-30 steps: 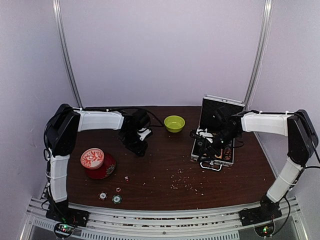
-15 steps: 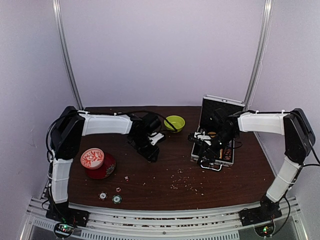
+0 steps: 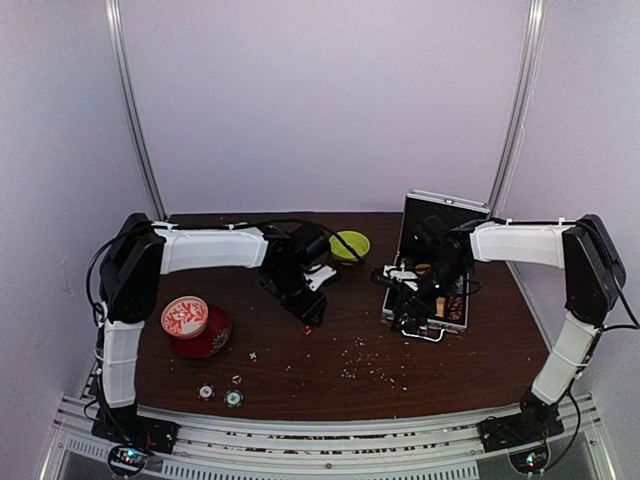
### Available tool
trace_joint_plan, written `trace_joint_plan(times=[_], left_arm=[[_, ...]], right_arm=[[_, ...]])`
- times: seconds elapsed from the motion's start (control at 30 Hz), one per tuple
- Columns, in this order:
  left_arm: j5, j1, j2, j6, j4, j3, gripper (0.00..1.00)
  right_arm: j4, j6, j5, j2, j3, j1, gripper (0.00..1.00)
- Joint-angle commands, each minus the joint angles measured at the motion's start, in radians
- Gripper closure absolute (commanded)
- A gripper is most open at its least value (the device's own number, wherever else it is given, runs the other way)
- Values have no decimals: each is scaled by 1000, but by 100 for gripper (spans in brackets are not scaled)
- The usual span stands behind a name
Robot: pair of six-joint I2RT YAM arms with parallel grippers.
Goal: Pack up texas hold em set
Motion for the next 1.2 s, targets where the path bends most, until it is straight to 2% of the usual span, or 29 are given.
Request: trace_joint_plan(times=[0.0, 0.13, 0.27, 0.4, 0.53, 0.83, 1.17], left_arm=[[-125, 74, -155, 39, -43, 27, 52], [-232, 174, -268, 38, 48, -43, 48], [-269, 261, -374, 16, 213, -174, 48], [-268, 291, -468, 15, 288, -242, 47], [-260, 301, -546, 29, 398, -367, 44], [-221, 303, -567, 19, 364, -357, 43], [-183, 304, -575, 25, 363, -355, 43]], right_arm=[[-56, -17, 32, -51, 84, 35, 36], [-76, -26, 139, -32, 158, 103, 38], [-39, 11, 234, 29, 222, 197, 43], [31, 64, 270, 124, 278, 269, 47], [24, 74, 299, 263, 393, 316, 53], [0, 82, 322, 474, 601, 369, 54], [-56, 66, 293, 579, 731, 403, 55]])
